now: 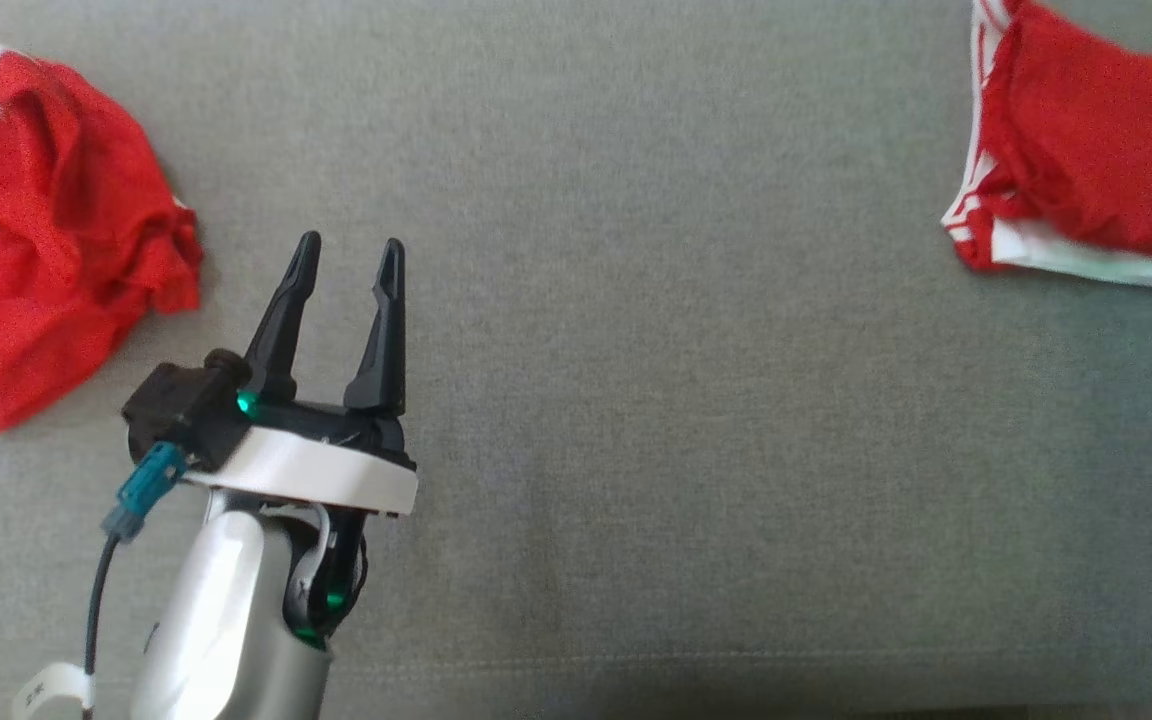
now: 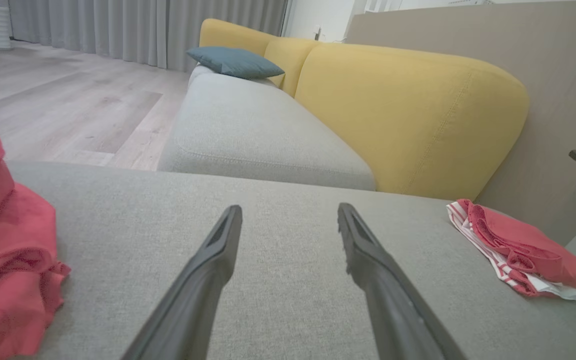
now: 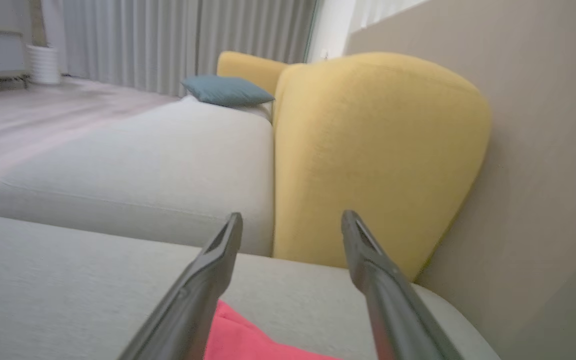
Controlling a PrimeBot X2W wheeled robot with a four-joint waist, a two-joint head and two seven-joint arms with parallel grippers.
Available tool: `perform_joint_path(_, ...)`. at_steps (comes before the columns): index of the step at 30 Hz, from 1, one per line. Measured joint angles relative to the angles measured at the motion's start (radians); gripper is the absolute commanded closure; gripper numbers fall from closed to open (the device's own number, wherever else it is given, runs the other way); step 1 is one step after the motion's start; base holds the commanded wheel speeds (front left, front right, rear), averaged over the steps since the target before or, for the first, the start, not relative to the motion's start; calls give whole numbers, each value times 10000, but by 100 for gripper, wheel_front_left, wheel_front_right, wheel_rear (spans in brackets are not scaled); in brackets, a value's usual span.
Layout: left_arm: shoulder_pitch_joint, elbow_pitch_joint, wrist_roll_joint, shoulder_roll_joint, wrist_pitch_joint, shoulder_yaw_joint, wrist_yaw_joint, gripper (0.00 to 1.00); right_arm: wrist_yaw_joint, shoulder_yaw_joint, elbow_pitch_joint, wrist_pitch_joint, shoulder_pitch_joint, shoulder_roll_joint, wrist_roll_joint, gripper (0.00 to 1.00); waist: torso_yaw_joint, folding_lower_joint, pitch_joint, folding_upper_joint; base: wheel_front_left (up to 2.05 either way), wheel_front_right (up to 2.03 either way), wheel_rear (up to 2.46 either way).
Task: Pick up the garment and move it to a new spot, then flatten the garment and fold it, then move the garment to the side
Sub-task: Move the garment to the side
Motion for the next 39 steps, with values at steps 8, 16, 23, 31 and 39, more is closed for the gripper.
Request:
perform_joint_path(8, 421, -261, -173, 6, 0, 408, 121, 0, 0, 832, -1952, -13, 2063, 1728, 840, 0, -44, 0, -1120, 0, 0, 0, 0)
perform_joint_path(16, 1066, -464, -510, 2, -2, 690, 211, 0, 0, 907, -3336, -13, 4490, 3078, 932, 0, -38, -1, -2180, 0, 0, 0, 0)
perform_joint_path(23, 1848, -359, -673, 4, -2, 727, 209, 0, 0, 823, -4236, -13, 6125, 3275, 1131, 0, -44, -1, -2742, 0, 0, 0, 0)
perform_joint_path(31, 2338, -96, -673, 8, -2, 662, 176, 0, 0, 911, -5010, -13, 7083, 3358, 1758, 0, -126, -1, -3012, 0, 0, 0, 0)
perform_joint_path(39, 2463, -79, -673, 13, -2, 621, 178, 0, 0, 888, -5227, -13, 7336, 3390, 1768, 0, -182, -1, -3107, 0, 0, 0, 0)
